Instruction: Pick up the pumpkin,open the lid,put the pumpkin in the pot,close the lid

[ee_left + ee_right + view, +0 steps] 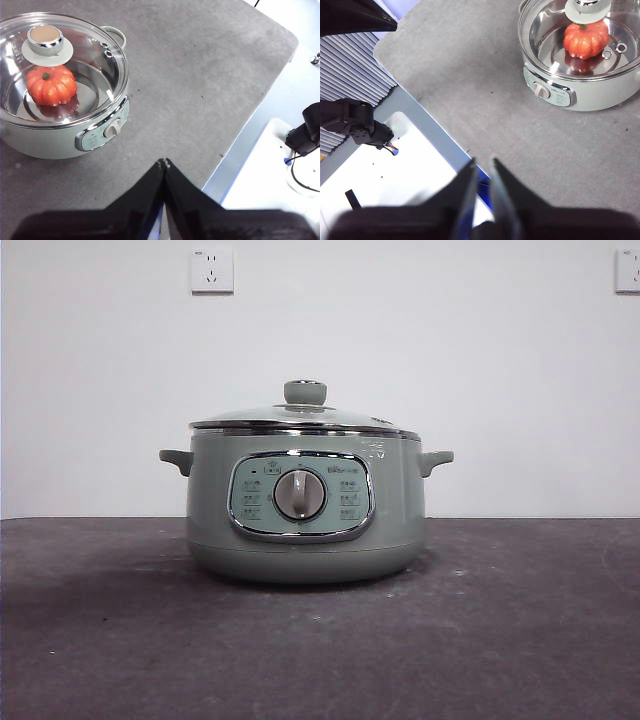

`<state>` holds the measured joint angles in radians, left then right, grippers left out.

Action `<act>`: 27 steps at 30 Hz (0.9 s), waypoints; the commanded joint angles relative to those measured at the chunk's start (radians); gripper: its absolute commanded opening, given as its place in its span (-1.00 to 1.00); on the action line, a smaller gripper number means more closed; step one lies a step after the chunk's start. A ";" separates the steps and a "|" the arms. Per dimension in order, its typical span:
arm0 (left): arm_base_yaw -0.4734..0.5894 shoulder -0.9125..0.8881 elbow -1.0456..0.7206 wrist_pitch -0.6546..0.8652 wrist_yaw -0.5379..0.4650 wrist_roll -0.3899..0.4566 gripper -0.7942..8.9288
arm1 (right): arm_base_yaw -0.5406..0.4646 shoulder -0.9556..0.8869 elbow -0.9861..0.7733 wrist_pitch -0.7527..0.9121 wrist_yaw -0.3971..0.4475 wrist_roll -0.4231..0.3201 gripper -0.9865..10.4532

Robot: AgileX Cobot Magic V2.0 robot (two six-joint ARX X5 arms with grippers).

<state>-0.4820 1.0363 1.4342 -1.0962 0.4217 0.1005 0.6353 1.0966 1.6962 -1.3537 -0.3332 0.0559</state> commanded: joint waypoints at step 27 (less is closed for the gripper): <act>0.246 -0.241 -0.167 0.446 -0.007 0.145 -0.85 | 0.001 -0.016 -0.001 -0.015 -0.001 -0.002 -0.83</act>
<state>-0.2512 0.8158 1.3048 -0.6857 0.4072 0.2192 0.6353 1.0866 1.6962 -1.3537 -0.3332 0.0559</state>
